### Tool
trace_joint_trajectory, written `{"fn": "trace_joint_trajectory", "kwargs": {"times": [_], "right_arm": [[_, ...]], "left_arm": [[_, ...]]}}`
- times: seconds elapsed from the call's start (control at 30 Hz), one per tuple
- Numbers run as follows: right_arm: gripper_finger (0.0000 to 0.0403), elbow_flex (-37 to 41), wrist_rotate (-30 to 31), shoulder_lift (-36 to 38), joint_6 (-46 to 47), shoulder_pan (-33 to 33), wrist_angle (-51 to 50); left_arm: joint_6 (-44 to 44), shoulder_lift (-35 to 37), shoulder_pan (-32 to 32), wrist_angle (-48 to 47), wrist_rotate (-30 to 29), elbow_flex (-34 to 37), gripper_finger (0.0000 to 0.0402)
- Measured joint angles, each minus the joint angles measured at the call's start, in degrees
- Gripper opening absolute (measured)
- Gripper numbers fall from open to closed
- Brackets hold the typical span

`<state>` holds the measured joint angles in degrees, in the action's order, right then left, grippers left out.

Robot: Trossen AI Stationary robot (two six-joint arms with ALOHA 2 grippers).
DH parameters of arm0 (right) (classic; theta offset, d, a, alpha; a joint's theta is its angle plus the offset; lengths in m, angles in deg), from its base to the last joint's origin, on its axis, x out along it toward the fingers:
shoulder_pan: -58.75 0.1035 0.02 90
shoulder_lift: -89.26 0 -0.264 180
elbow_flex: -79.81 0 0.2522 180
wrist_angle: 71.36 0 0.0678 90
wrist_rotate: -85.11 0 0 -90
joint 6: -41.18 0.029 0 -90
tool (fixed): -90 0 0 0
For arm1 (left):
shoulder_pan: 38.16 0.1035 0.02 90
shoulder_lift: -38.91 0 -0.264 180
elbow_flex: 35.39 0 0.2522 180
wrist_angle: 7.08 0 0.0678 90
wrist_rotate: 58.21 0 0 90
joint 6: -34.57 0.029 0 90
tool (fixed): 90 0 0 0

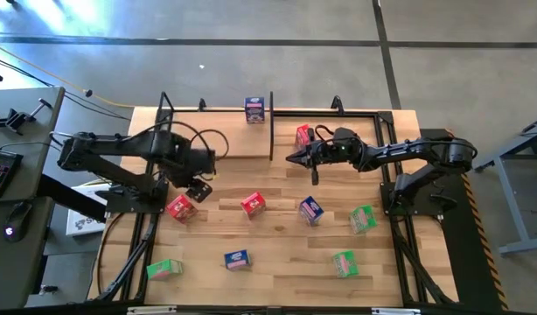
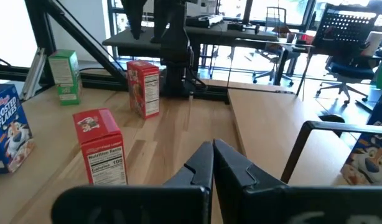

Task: Stack cereal on shelf
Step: Put the bottom left red cereal box on the shelf

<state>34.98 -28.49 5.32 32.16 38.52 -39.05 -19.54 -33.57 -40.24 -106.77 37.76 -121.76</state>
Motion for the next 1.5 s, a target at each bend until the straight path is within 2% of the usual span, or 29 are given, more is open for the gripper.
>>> {"fn": "trace_joint_trajectory", "kwargs": {"times": [0.13,0.43,0.8,1.07,1.5], "right_arm": [[0.0000,0.0,-0.5,0.0,0.0,0.0,-0.1],[0.0000,0.0,-0.6,0.0,0.1,0.0,-0.1],[0.0000,0.0,-0.6,0.0,0.2,0.0,-0.1],[0.0000,0.1,-0.6,0.0,0.2,0.0,-0.1],[0.0000,0.1,-0.6,0.0,0.2,0.0,-0.1]], "left_arm": [[-4.9,-0.1,-4.4,-0.1,-0.6,3.7,0.0235],[-7.3,0.3,-9.4,0.5,-1.3,10.9,0.0239],[-8.3,0.4,-11.2,3.1,-0.4,16.1,0.0239],[-8.2,0.4,-11.5,6.8,-0.9,16.5,0.0238],[-8.7,0.5,-11.5,7.0,-1.2,18.3,0.0193]]}}
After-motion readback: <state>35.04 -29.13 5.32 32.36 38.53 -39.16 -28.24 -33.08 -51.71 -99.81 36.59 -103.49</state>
